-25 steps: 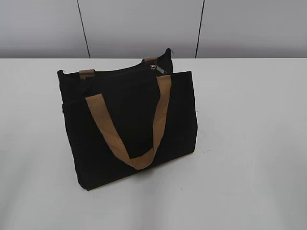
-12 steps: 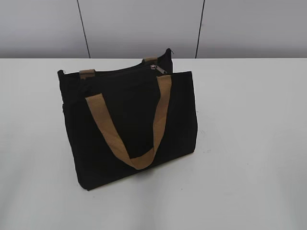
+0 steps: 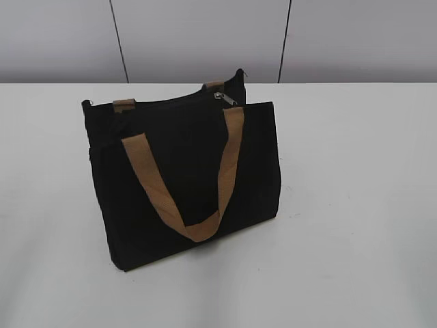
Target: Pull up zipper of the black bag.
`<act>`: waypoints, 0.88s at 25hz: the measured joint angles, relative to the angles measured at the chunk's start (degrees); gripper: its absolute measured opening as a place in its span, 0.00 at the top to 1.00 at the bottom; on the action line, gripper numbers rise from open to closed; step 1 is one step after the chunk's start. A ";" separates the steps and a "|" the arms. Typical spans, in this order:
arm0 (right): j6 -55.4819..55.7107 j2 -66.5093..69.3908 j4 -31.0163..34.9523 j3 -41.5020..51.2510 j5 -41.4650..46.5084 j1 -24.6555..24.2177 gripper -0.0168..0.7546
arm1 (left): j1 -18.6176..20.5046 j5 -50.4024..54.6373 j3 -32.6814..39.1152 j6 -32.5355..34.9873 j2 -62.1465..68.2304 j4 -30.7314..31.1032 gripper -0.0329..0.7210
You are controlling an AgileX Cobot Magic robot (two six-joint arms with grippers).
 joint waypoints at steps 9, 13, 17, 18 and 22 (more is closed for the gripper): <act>0.07 -0.07 -0.25 0.34 0.70 -0.05 0.46 | 0.00 10.19 -1.53 0.00 0.00 1.79 0.32; 0.07 -0.07 -0.25 0.34 0.77 -0.06 0.46 | 0.00 11.21 -0.48 0.09 0.00 2.45 0.32; 0.12 -0.07 -0.25 0.34 0.84 -0.06 0.46 | 0.00 11.42 -0.48 0.12 0.00 2.63 0.32; 0.12 -0.07 -0.25 0.34 0.84 -0.06 0.46 | 0.00 11.42 -0.48 0.12 0.00 2.63 0.32; 0.12 -0.07 -0.25 0.34 0.91 -0.06 0.46 | 0.00 11.47 -0.48 0.16 0.00 2.65 0.32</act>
